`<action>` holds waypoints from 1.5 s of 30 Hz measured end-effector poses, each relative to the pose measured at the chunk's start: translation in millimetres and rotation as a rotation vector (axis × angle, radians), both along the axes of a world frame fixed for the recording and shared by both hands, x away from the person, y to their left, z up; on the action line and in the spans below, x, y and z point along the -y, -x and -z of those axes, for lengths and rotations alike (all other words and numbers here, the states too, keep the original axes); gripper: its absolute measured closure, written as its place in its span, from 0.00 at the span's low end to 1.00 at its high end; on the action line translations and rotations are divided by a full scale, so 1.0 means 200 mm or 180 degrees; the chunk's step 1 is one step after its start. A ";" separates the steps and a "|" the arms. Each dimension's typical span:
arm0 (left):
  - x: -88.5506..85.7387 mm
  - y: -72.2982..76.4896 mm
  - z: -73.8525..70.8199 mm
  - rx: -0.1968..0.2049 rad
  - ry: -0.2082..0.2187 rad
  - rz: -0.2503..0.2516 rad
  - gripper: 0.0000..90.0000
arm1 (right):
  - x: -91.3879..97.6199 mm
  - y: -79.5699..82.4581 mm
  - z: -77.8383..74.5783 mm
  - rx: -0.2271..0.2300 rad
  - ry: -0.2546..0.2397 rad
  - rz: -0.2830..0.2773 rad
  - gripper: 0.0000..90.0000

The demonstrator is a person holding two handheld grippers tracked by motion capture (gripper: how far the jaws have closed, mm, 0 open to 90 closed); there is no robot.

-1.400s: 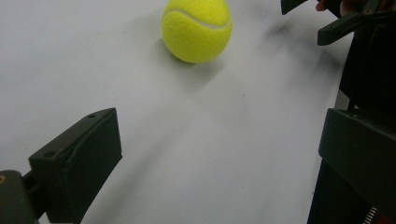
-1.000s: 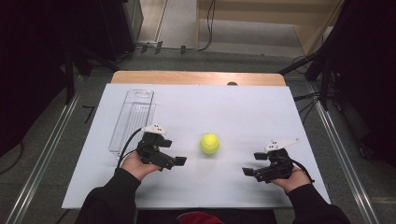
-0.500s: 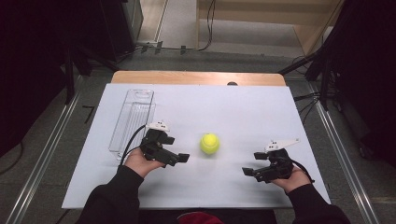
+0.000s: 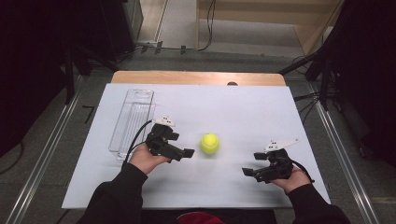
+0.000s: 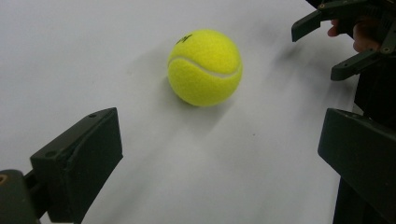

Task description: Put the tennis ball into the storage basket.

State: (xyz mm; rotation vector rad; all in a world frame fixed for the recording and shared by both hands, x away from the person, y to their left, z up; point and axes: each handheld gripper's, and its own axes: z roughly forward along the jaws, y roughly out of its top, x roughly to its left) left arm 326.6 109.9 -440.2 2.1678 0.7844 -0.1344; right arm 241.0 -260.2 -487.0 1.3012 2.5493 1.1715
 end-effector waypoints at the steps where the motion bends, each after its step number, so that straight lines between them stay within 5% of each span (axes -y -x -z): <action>1: 0.00 0.00 0.00 0.0000 0.0000 0.0000 0.01 | 0.00 0.00 0.00 0.0000 0.0000 0.0000 0.15; 45: 0.20 -0.12 -0.06 -0.0008 -0.0183 -0.0142 0.05 | 0.00 0.00 0.00 0.0003 0.0009 0.0015 0.15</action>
